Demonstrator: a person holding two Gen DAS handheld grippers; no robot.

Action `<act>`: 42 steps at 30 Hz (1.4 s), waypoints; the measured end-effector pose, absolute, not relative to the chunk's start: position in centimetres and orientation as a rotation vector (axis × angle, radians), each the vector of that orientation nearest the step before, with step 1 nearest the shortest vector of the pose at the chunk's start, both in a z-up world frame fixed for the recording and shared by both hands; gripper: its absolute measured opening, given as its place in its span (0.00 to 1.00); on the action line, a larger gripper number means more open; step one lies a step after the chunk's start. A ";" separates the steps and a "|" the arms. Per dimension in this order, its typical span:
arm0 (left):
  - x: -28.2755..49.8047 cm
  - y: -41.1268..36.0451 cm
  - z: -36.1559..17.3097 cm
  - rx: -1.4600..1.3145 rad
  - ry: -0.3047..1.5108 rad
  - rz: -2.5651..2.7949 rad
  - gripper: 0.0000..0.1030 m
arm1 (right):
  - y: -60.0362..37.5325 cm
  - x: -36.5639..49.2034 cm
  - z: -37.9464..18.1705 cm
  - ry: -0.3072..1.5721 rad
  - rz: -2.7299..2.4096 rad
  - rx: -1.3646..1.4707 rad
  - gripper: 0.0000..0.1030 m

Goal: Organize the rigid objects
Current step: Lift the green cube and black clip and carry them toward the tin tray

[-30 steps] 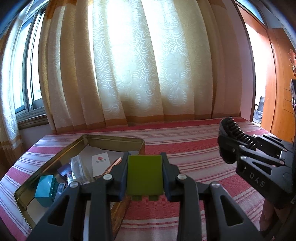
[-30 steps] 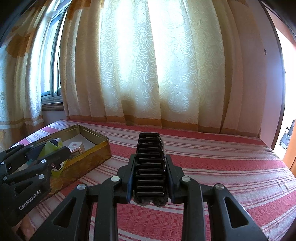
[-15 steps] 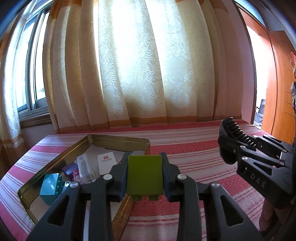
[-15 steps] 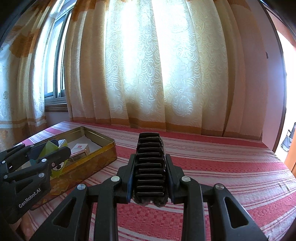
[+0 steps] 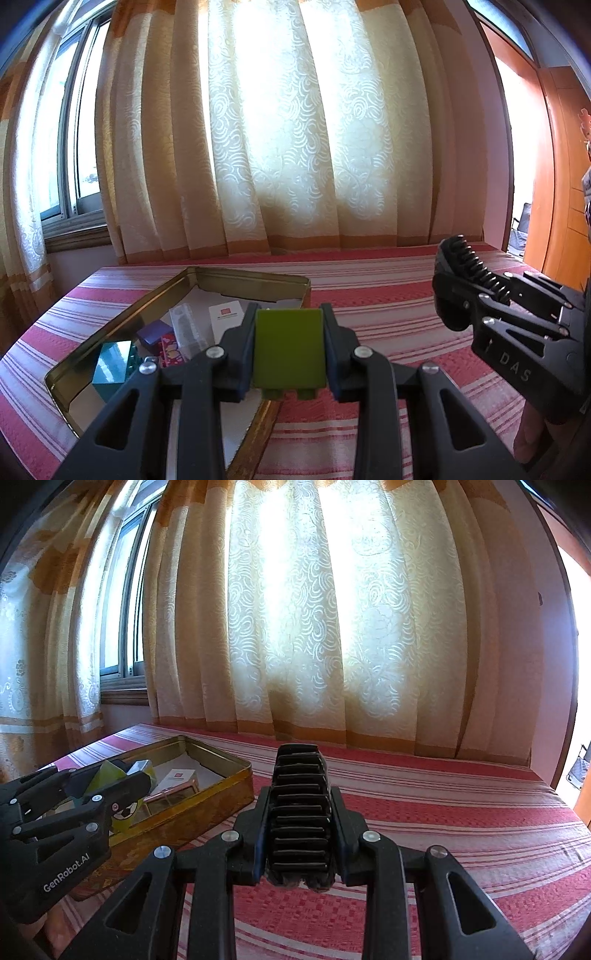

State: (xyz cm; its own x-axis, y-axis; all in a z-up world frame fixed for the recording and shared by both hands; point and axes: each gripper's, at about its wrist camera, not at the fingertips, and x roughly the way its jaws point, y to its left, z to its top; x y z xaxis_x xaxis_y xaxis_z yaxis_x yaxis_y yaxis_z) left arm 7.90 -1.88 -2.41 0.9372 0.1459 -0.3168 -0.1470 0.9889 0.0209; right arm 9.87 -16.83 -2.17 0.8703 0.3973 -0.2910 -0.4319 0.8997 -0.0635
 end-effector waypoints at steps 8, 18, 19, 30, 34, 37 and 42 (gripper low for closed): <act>6.9 -1.3 -2.3 -0.010 0.310 0.158 0.29 | -16.3 9.5 -2.2 0.269 0.449 -0.125 0.30; 6.2 -0.8 -2.2 -0.018 0.300 0.168 0.29 | -15.6 9.2 -2.2 0.261 0.454 -0.123 0.30; 6.1 -0.7 -2.2 -0.019 0.300 0.169 0.29 | -15.5 9.1 -2.2 0.260 0.454 -0.125 0.30; 5.3 0.1 -2.0 -0.022 0.282 0.191 0.29 | -14.6 8.6 -2.2 0.252 0.462 -0.133 0.30; 5.2 0.4 -2.0 -0.024 0.277 0.197 0.29 | -14.1 8.2 -2.2 0.246 0.472 -0.135 0.30; 5.1 0.7 -2.0 -0.030 0.277 0.201 0.29 | -14.0 8.1 -2.2 0.245 0.477 -0.133 0.30; 4.9 1.1 -2.0 -0.034 0.275 0.209 0.30 | -13.8 8.1 -2.2 0.246 0.480 -0.131 0.30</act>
State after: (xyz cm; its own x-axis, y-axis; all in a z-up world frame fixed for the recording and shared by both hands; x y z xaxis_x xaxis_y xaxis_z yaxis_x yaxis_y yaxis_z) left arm 4.94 1.10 -2.03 0.9411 0.2001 -0.2727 -0.2093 0.9778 -0.0047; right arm 8.10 -13.79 -2.15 0.8583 0.4398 -0.2642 -0.4713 0.8795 -0.0669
